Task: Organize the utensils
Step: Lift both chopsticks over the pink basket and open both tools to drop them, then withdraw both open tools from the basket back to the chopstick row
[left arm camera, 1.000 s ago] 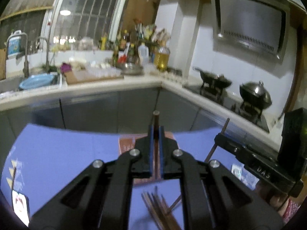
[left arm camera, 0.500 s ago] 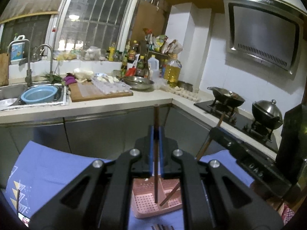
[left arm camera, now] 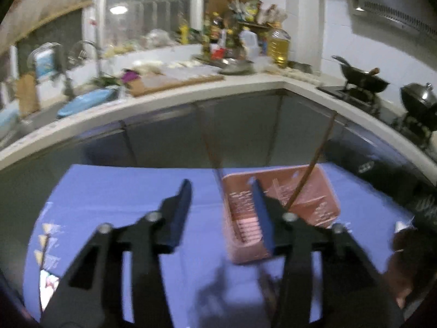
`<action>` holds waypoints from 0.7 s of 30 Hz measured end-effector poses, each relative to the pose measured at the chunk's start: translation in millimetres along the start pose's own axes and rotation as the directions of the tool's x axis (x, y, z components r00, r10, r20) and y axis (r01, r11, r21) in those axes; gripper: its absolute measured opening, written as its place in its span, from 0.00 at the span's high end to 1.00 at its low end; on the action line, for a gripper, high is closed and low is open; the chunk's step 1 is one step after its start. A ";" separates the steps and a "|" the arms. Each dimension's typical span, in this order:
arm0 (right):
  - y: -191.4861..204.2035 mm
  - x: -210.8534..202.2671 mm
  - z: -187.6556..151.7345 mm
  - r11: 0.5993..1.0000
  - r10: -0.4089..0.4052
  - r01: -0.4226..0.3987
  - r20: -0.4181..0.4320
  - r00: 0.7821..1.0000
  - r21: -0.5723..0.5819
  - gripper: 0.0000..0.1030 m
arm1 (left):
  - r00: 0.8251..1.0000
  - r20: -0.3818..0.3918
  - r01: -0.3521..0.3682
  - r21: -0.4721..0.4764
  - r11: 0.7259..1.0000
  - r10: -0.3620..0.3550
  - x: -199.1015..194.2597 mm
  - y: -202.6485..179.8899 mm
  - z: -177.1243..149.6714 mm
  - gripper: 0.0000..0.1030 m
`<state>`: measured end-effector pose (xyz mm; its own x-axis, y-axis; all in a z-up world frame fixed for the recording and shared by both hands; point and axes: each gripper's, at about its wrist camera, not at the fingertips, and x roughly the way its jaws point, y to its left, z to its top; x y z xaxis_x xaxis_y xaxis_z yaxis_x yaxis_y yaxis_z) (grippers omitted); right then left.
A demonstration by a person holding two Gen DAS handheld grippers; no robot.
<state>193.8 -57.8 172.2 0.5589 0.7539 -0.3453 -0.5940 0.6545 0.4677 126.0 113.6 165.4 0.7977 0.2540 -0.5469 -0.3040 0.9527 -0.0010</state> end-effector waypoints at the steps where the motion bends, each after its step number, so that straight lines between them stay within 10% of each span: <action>1: 4.3 -8.2 -0.5 1.000 -0.003 0.003 0.008 1.000 -0.016 0.33 | 0.999 0.011 -0.035 0.006 0.999 0.035 -5.4 2.8 -7.0 0.51; 10: 30.7 -78.0 -57.9 0.996 -0.053 0.060 0.092 0.994 -0.073 0.30 | 0.986 0.015 -0.165 0.018 0.986 0.164 -56.3 22.7 -70.0 0.40; 21: 15.7 -103.7 -139.3 0.992 -0.117 0.118 -0.041 0.992 0.036 0.30 | 0.983 -0.158 -0.087 0.055 0.995 0.095 -75.8 12.6 -154.0 0.32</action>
<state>45.9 -117.9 102.1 0.6004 0.6740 -0.4304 -0.5025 0.7366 0.4526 -18.5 80.6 77.9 0.6731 0.3137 -0.6697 -0.3436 0.9346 0.0924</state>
